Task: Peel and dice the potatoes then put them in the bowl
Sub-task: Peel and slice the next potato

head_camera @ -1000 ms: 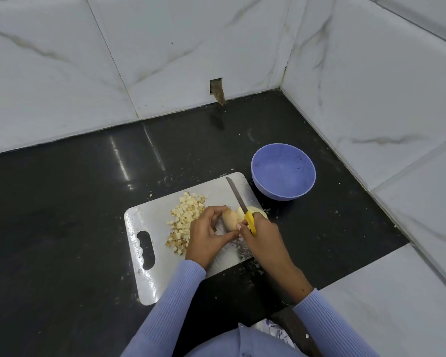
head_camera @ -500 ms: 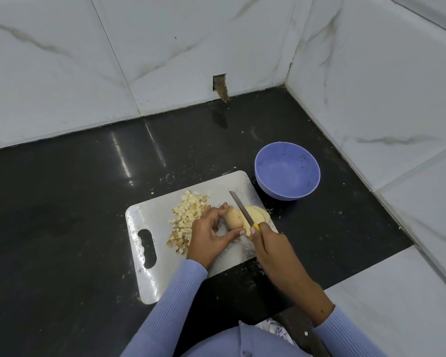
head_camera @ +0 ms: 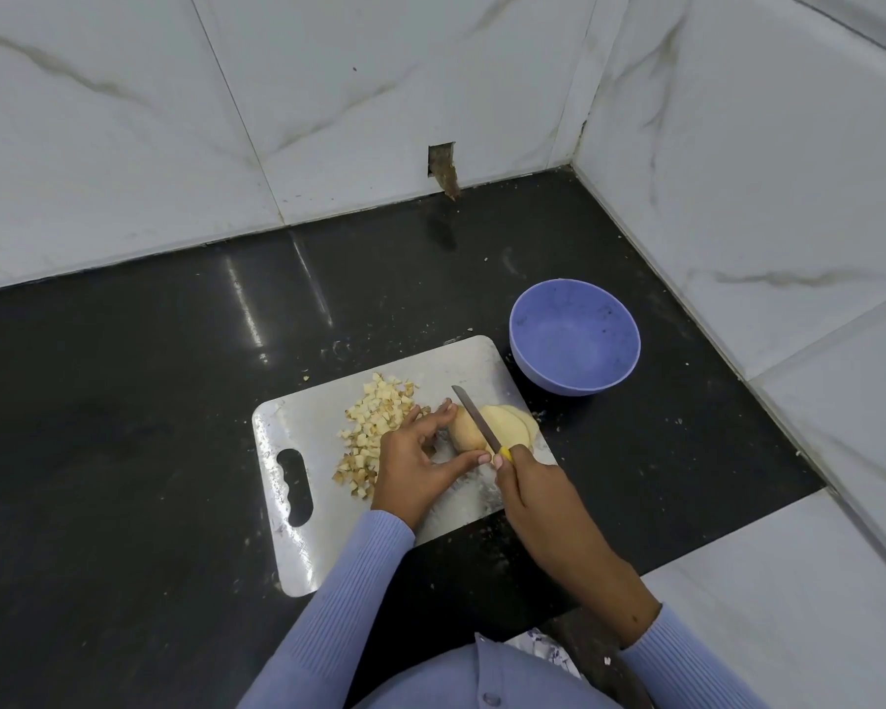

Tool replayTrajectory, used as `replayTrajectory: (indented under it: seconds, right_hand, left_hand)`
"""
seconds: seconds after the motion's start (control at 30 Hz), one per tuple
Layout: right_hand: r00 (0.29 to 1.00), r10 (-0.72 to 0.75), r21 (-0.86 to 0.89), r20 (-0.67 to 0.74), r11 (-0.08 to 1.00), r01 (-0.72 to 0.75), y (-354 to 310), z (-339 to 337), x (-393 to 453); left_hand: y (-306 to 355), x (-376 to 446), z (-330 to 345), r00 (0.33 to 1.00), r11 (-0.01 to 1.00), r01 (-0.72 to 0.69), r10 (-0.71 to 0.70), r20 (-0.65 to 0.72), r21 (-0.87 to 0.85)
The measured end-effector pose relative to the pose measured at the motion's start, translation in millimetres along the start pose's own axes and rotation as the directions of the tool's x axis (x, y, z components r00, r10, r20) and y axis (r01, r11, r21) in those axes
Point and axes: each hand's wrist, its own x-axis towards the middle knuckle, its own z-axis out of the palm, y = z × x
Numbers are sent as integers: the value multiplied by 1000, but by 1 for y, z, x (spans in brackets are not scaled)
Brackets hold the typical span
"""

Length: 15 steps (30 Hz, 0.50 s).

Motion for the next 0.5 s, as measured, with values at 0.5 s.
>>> replayTrajectory:
  seconds: [0.5]
  right_hand:
    - [998, 50, -76, 42, 996, -46, -4, 2, 4]
  left_hand:
    - [12, -15, 6, 999, 992, 14, -20, -41, -129]
